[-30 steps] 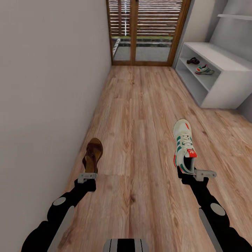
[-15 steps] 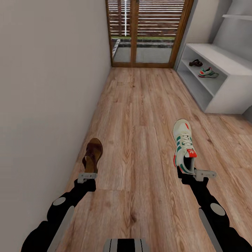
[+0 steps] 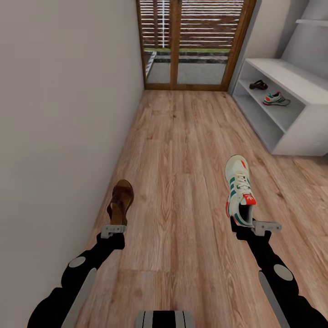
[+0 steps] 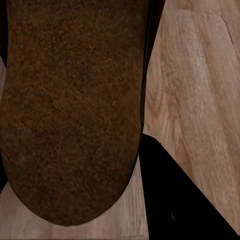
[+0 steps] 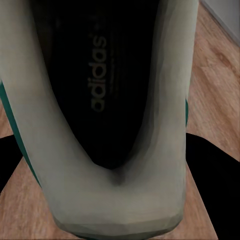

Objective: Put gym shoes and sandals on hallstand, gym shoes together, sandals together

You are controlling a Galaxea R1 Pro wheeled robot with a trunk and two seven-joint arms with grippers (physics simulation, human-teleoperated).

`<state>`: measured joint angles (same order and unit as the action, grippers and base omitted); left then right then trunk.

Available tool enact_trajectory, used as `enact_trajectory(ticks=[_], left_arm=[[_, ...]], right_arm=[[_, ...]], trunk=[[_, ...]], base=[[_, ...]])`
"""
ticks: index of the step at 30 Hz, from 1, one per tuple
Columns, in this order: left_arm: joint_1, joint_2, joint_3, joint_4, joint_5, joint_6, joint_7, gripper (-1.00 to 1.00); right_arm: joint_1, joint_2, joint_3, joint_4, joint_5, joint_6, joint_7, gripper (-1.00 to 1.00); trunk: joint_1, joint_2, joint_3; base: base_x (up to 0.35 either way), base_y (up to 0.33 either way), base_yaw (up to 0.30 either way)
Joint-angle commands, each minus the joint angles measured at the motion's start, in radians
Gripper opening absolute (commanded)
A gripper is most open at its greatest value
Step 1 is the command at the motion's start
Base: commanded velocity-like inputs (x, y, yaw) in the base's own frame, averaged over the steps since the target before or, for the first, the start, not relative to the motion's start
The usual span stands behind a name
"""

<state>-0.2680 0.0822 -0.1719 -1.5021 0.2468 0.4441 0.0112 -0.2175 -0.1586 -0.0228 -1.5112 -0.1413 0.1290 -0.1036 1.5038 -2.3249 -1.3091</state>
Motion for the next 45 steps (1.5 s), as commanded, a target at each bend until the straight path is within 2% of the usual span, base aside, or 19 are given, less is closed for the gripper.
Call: enact_trajectory(ticks=[1,45], left_arm=[[0.0,0.0,-0.001,-0.001,0.002,0.005,0.0,-1.0],[0.0,-0.001,0.0,-0.001,0.002,0.005,0.0,-1.0]], right_arm=[[0.0,-0.001,0.001,-0.002,-0.009,0.004,-0.005,-1.0],[0.0,0.001,0.003,-0.001,-0.009,0.004,-0.006,-1.0]], trunk=[[0.0,0.0,-0.001],[0.0,0.0,-0.001]], base=[[0.333,0.0,0.0],[0.333,0.0,0.0]])
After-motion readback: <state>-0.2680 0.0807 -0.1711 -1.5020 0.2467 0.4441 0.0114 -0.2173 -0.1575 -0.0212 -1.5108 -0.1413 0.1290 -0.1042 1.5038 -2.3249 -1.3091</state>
